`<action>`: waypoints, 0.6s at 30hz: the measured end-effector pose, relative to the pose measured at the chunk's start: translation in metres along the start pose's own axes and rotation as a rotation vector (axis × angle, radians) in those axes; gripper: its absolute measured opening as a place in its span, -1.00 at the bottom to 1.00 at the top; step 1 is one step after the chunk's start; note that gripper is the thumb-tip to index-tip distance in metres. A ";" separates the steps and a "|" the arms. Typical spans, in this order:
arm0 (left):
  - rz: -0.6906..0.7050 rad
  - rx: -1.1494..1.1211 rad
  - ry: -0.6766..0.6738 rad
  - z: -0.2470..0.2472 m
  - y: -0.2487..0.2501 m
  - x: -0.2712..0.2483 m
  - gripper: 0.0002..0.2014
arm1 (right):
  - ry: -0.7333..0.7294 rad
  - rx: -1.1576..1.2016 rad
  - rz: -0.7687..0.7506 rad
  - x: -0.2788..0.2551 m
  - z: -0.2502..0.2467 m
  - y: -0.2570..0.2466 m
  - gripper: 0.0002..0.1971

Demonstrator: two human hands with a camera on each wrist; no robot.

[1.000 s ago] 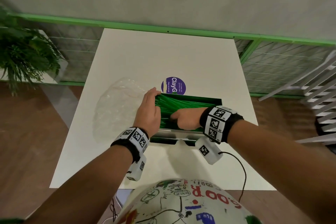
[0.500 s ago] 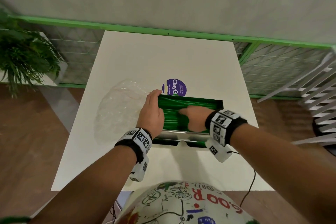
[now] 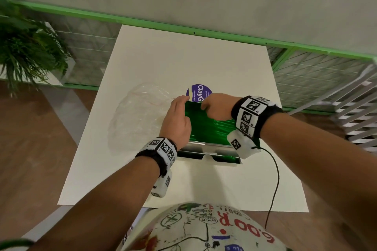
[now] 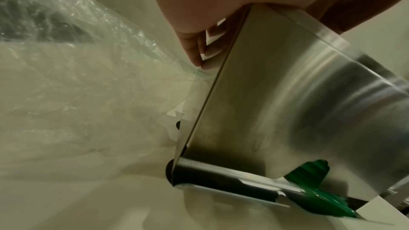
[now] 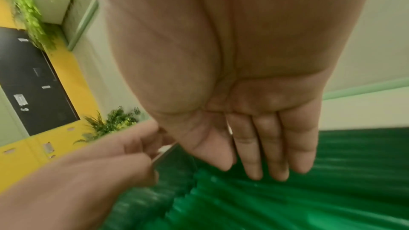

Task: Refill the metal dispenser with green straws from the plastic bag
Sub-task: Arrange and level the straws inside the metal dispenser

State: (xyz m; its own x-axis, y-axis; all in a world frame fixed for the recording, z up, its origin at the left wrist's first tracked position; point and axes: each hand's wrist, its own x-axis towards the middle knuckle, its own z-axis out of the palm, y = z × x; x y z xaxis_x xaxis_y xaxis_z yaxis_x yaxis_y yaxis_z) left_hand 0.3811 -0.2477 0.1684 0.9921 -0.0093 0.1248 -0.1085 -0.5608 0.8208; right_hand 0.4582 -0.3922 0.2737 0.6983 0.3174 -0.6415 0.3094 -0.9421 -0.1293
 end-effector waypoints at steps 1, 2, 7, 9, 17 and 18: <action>0.001 -0.004 0.000 0.000 0.000 0.000 -0.39 | -0.024 0.002 0.004 0.003 0.004 -0.004 -0.61; 0.005 -0.005 0.000 0.000 0.000 0.000 -0.39 | -0.056 -0.006 0.007 0.005 0.010 -0.010 -0.62; 0.016 0.003 -0.005 0.000 0.000 0.000 -0.41 | -0.165 -0.062 0.078 0.014 0.038 -0.016 -0.41; 0.013 0.009 0.002 0.000 0.000 0.000 -0.42 | -0.214 -0.047 0.103 0.017 0.036 -0.012 -0.28; 0.012 0.027 0.012 0.001 -0.001 0.000 -0.45 | -0.384 -0.040 0.053 0.004 0.012 0.000 -0.13; 0.011 0.021 0.012 0.002 -0.001 0.000 -0.45 | -0.373 -0.029 0.042 0.003 0.006 -0.001 -0.16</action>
State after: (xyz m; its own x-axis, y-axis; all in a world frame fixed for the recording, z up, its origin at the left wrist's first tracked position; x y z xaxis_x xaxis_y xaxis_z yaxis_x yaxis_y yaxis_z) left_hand 0.3818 -0.2485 0.1666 0.9901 -0.0061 0.1405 -0.1181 -0.5781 0.8074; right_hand 0.4562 -0.3909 0.2676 0.4293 0.2126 -0.8778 0.3073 -0.9483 -0.0793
